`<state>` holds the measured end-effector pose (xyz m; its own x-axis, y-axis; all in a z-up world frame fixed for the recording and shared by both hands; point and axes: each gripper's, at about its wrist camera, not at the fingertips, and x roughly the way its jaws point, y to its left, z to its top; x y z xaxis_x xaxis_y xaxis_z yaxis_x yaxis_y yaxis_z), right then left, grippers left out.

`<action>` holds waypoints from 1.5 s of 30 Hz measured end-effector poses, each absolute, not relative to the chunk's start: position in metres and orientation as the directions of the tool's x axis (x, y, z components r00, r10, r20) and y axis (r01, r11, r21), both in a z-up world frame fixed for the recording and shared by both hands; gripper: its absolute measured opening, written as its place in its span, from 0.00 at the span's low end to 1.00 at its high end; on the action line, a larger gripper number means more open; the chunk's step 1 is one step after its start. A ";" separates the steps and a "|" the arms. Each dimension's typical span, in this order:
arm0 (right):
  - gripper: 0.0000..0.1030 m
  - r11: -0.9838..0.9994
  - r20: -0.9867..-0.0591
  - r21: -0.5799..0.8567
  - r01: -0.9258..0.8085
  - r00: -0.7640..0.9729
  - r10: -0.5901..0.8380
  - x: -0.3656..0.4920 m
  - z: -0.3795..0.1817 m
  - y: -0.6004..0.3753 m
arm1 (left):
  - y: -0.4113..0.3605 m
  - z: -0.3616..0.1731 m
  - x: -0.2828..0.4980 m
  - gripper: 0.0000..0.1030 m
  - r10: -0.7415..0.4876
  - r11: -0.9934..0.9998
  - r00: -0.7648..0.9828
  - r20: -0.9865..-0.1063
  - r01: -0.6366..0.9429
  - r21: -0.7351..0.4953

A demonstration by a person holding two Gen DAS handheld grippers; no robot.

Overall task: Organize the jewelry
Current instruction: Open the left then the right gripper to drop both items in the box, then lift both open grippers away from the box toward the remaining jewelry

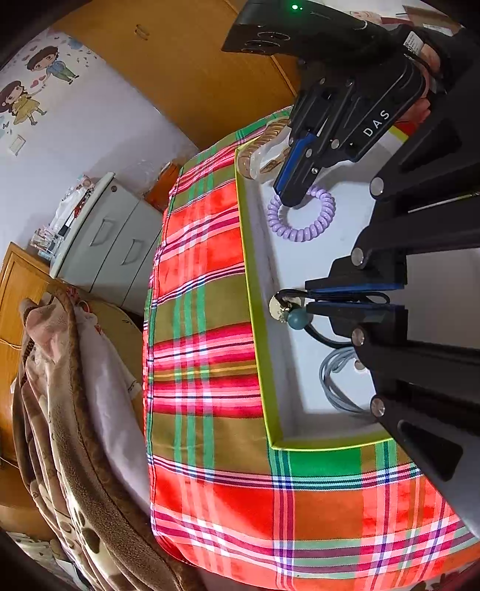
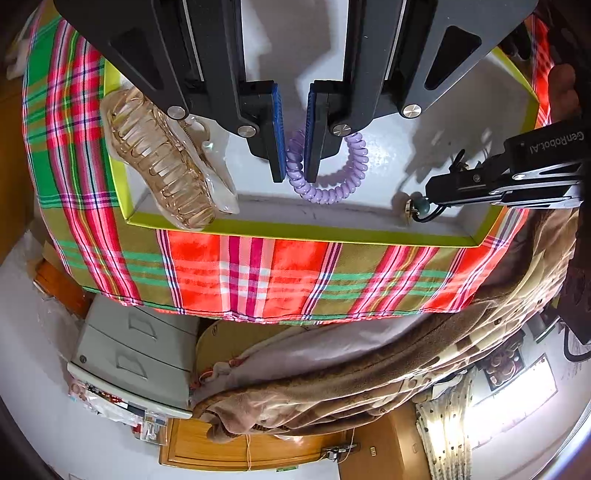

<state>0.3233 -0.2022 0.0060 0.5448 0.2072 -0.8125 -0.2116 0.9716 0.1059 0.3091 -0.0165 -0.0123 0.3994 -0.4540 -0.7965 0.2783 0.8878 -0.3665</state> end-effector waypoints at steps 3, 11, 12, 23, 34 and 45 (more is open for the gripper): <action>0.10 0.972 -0.814 0.105 -0.208 0.544 0.205 0.324 0.005 -0.202 | -0.018 -0.012 0.308 0.10 -0.458 0.885 0.399 -0.794 0.282 -0.369; 0.17 0.972 -0.805 0.105 -0.211 0.556 0.208 0.322 0.008 -0.201 | -0.017 -0.006 0.308 0.29 -0.468 0.880 0.409 -0.783 0.294 -0.373; 0.19 0.972 -0.805 0.105 -0.212 0.556 0.209 0.322 0.008 -0.200 | -0.016 -0.005 0.307 0.31 -0.468 0.880 0.412 -0.782 0.294 -0.372; 0.39 0.973 -0.774 0.097 -0.207 0.599 0.205 0.302 0.028 -0.202 | -0.003 0.017 0.281 0.43 -0.460 0.885 0.457 -0.761 0.306 -0.351; 0.39 0.964 -0.727 0.125 -0.233 0.640 0.249 0.246 0.046 -0.209 | 0.037 0.034 0.215 0.47 -0.413 0.911 0.518 -0.749 0.242 -0.335; 0.39 0.948 -0.717 0.181 -0.262 0.625 0.309 0.189 0.039 -0.207 | 0.066 0.010 0.167 0.47 -0.378 0.923 0.505 -0.776 0.145 -0.356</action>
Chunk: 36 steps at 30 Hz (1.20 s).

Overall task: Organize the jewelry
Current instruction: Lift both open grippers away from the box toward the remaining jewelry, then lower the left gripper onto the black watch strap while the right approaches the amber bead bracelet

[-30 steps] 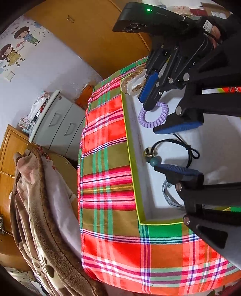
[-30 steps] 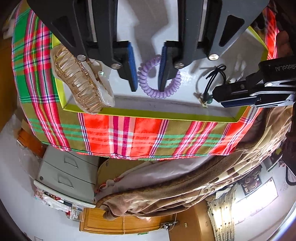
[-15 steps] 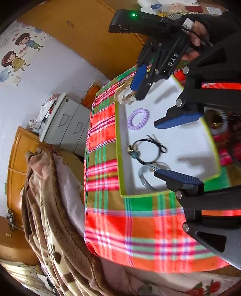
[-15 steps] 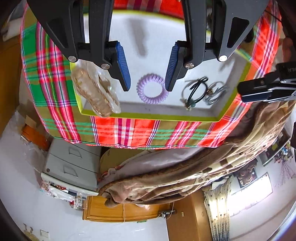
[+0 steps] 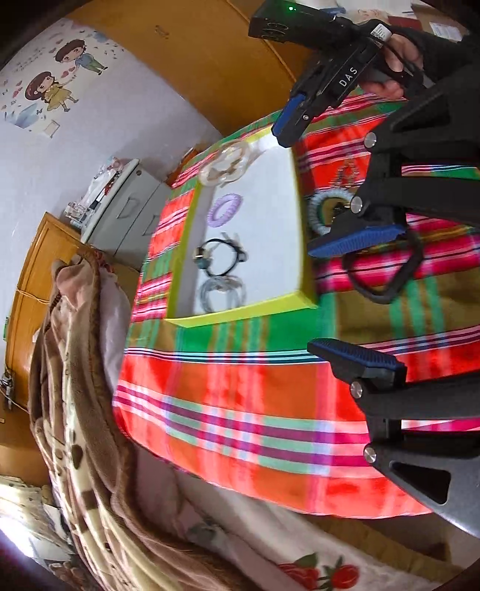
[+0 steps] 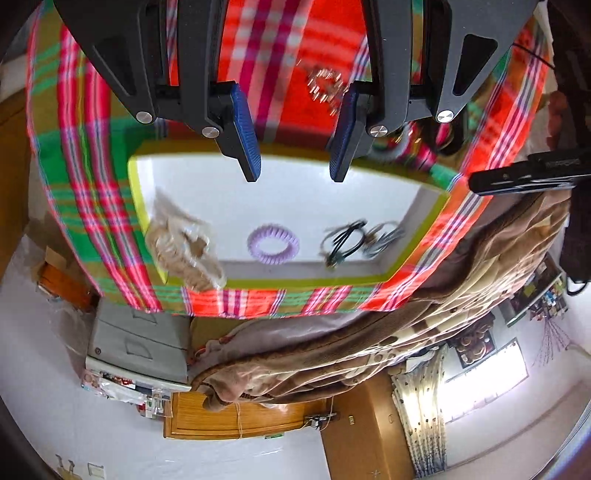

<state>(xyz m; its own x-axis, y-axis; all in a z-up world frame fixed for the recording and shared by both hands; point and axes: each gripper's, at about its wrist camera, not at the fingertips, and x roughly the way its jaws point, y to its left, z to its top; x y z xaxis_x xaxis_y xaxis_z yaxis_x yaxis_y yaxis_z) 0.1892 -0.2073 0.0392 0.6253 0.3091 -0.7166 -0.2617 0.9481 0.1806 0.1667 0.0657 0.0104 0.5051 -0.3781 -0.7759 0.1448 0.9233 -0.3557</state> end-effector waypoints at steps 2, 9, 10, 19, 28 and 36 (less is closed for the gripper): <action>0.39 0.938 -0.711 0.204 -0.282 0.615 0.340 0.181 0.037 -0.205 | 0.065 0.004 0.161 0.47 -0.374 0.925 0.493 -0.786 0.141 -0.352; 0.39 0.898 -0.717 0.255 -0.358 0.553 0.424 0.162 0.019 -0.187 | 0.055 -0.013 0.148 0.47 -0.395 0.917 0.444 -0.804 0.140 -0.374; 0.39 0.895 -0.720 0.253 -0.369 0.546 0.428 0.160 0.018 -0.183 | 0.053 -0.015 0.148 0.47 -0.395 0.918 0.438 -0.808 0.142 -0.371; 0.39 0.884 -0.716 0.235 -0.403 0.544 0.438 0.154 0.016 -0.172 | 0.040 -0.018 0.144 0.47 -0.338 0.941 0.444 -0.829 0.141 -0.308; 0.39 0.888 -0.717 0.228 -0.398 0.549 0.430 0.150 0.017 -0.173 | 0.020 -0.017 0.134 0.47 -0.201 0.973 0.464 -0.863 0.195 -0.122; 0.39 0.886 -0.726 0.227 -0.404 0.536 0.430 0.145 0.014 -0.171 | 0.028 -0.018 0.137 0.49 -0.091 0.982 0.481 -0.872 0.187 0.001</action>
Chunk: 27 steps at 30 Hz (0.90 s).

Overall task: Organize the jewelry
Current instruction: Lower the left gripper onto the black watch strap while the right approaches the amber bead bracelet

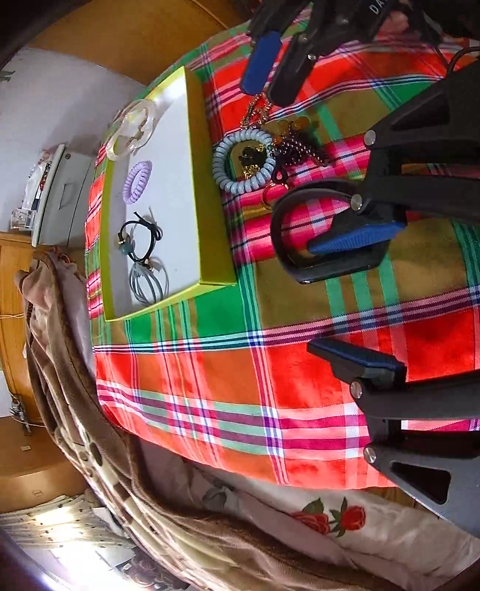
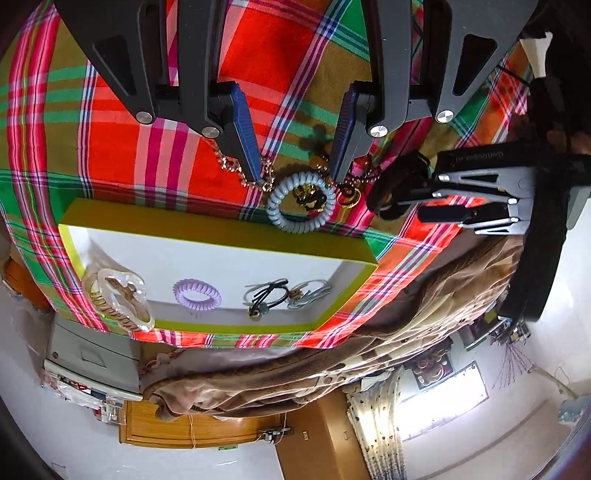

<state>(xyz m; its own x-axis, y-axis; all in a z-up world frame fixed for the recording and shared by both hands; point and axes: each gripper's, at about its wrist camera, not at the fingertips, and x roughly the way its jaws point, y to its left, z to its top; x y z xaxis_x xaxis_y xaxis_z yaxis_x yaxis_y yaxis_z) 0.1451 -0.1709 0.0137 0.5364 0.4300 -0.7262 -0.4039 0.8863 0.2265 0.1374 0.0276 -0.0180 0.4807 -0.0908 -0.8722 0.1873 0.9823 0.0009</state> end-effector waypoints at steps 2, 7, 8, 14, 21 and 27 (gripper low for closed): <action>0.39 0.888 -0.735 0.219 -0.405 0.529 0.423 0.144 0.012 -0.170 | 0.028 -0.018 0.138 0.49 -0.068 0.981 0.488 -0.870 0.192 0.031; 0.39 0.885 -0.753 0.210 -0.416 0.509 0.417 0.141 0.008 -0.166 | 0.026 -0.018 0.150 0.48 -0.083 0.975 0.483 -0.872 0.220 0.029; 0.39 0.885 -0.755 0.206 -0.417 0.507 0.415 0.140 0.007 -0.166 | 0.025 -0.017 0.152 0.48 -0.087 0.974 0.489 -0.868 0.225 0.029; 0.39 0.878 -0.778 0.188 -0.440 0.479 0.406 0.138 0.001 -0.159 | 0.009 -0.017 0.159 0.48 -0.104 0.945 0.499 -0.860 0.318 0.071; 0.39 0.878 -0.781 0.180 -0.443 0.478 0.401 0.143 0.000 -0.153 | 0.001 -0.016 0.166 0.49 -0.105 0.927 0.523 -0.846 0.359 0.107; 0.39 0.872 -0.776 0.182 -0.455 0.478 0.412 0.145 0.000 -0.149 | 0.013 -0.018 0.169 0.36 -0.166 0.944 0.501 -0.849 0.330 0.010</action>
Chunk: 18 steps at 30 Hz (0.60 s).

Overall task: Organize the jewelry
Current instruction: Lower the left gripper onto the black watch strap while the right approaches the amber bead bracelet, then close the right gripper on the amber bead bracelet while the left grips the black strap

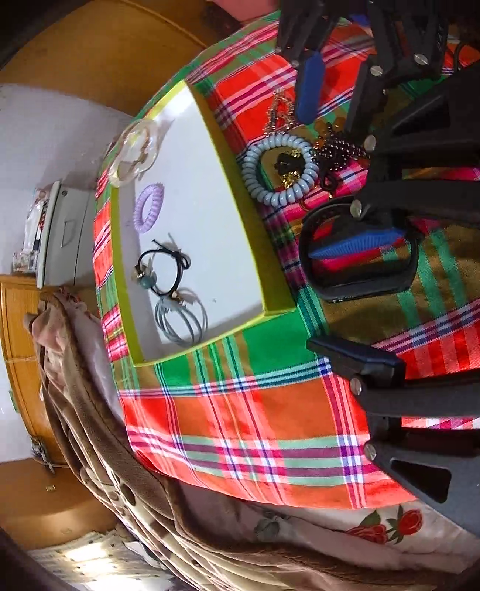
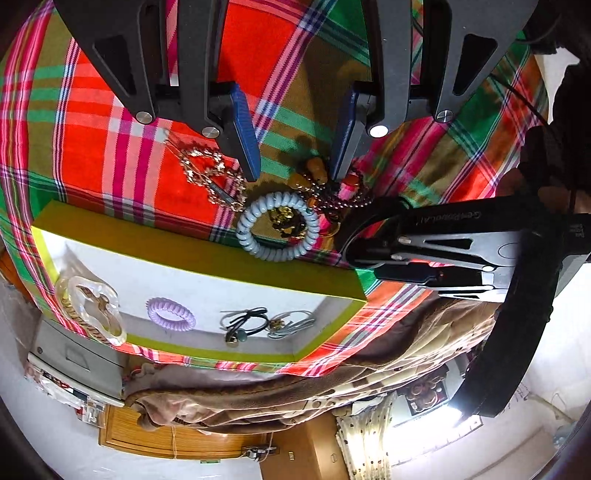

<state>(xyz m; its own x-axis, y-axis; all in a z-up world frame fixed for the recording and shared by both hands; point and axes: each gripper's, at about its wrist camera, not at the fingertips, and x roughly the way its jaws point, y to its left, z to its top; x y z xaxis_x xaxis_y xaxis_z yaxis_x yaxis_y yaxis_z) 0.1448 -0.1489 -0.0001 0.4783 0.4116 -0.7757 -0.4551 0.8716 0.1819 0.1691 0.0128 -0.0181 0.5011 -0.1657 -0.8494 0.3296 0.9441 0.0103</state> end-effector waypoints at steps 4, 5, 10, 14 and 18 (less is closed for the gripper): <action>0.39 0.865 -0.778 0.164 -0.474 0.477 0.409 0.144 0.000 -0.142 | 0.012 -0.018 0.165 0.23 -0.167 0.943 0.505 -0.847 0.333 0.012; 0.39 0.863 -0.778 0.165 -0.477 0.475 0.411 0.144 0.000 -0.140 | 0.012 -0.018 0.165 0.22 -0.170 0.943 0.505 -0.846 0.333 0.010; 0.28 0.865 -0.780 0.164 -0.474 0.475 0.408 0.146 -0.001 -0.137 | 0.016 -0.017 0.164 0.15 -0.186 0.947 0.502 -0.845 0.320 -0.019; 0.19 0.868 -0.776 0.165 -0.469 0.481 0.408 0.145 0.000 -0.139 | 0.017 -0.016 0.164 0.15 -0.192 0.950 0.504 -0.842 0.311 -0.031; 0.17 0.870 -0.771 0.165 -0.465 0.489 0.408 0.144 0.001 -0.140 | 0.020 -0.015 0.161 0.15 -0.201 0.951 0.504 -0.840 0.307 -0.043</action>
<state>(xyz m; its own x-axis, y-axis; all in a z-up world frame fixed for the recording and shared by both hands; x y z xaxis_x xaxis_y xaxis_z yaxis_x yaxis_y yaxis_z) 0.1442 -0.1402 0.0007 0.4889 0.4078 -0.7711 -0.4647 0.8699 0.1655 0.1612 0.0205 -0.0149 0.5044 -0.2009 -0.8398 0.3075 0.9506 -0.0428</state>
